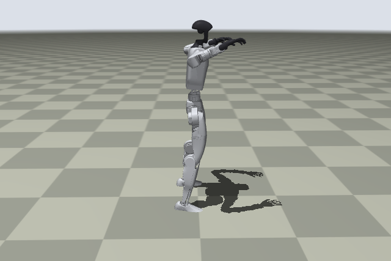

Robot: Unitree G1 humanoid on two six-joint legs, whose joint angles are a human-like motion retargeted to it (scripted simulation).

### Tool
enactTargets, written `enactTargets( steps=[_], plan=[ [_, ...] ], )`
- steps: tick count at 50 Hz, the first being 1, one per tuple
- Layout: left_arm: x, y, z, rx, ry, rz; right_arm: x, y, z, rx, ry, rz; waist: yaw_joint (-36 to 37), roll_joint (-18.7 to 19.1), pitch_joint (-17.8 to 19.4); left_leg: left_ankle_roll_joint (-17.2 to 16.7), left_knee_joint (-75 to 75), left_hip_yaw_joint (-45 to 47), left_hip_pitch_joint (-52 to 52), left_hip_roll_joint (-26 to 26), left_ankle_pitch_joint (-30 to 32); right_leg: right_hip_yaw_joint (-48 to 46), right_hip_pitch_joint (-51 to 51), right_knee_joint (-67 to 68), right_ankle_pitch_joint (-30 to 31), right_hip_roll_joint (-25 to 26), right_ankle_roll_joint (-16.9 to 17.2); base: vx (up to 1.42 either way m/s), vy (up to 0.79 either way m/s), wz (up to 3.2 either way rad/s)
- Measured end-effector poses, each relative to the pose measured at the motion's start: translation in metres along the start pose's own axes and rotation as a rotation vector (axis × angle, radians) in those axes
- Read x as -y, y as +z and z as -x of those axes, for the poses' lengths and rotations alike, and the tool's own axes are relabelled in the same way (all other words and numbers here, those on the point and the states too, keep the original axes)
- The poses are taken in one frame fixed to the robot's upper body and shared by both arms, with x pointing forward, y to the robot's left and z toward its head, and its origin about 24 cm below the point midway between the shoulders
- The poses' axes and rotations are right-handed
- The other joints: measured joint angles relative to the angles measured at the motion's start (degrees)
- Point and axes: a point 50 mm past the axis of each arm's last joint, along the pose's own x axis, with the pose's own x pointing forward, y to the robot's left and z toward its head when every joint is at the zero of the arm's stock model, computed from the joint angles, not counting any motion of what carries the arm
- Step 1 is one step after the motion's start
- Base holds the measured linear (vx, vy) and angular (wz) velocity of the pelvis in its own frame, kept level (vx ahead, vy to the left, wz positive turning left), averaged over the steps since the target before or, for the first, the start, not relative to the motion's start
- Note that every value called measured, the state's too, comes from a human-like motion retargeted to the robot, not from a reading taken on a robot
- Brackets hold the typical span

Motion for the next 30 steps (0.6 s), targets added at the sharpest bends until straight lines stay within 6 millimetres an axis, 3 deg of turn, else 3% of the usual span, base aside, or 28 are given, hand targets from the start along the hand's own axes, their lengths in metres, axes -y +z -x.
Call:
enactTargets(
  steps=[11, 30],
  plan=[
    [0.017, 0.002, -0.023, 0.057, -0.148, -0.022, -0.017, 0.017, -0.022, 0.128, 0.125, -0.013, -0.11, 0.58, -0.65, -0.47, 0.69, 0.32, 0.13, 0.31, -0.61, 0.24, 0.18, 0.19, -0.13, 0.27, 0.00, 0.00, 0.00, 0.00],
    [-0.001, -0.014, 0.012, -0.079, 0.007, -0.013, -0.018, -0.003, 0.002, -0.017, 0.114, -0.018, -1.73, 0.01, 0.68, -0.31, 0.07, 1.07, 0.21, 0.00, -0.25, 1.11, -0.52, 0.08, 0.10, 0.04, 0.00, 0.00, 0.00, 0.00]
  ],
)
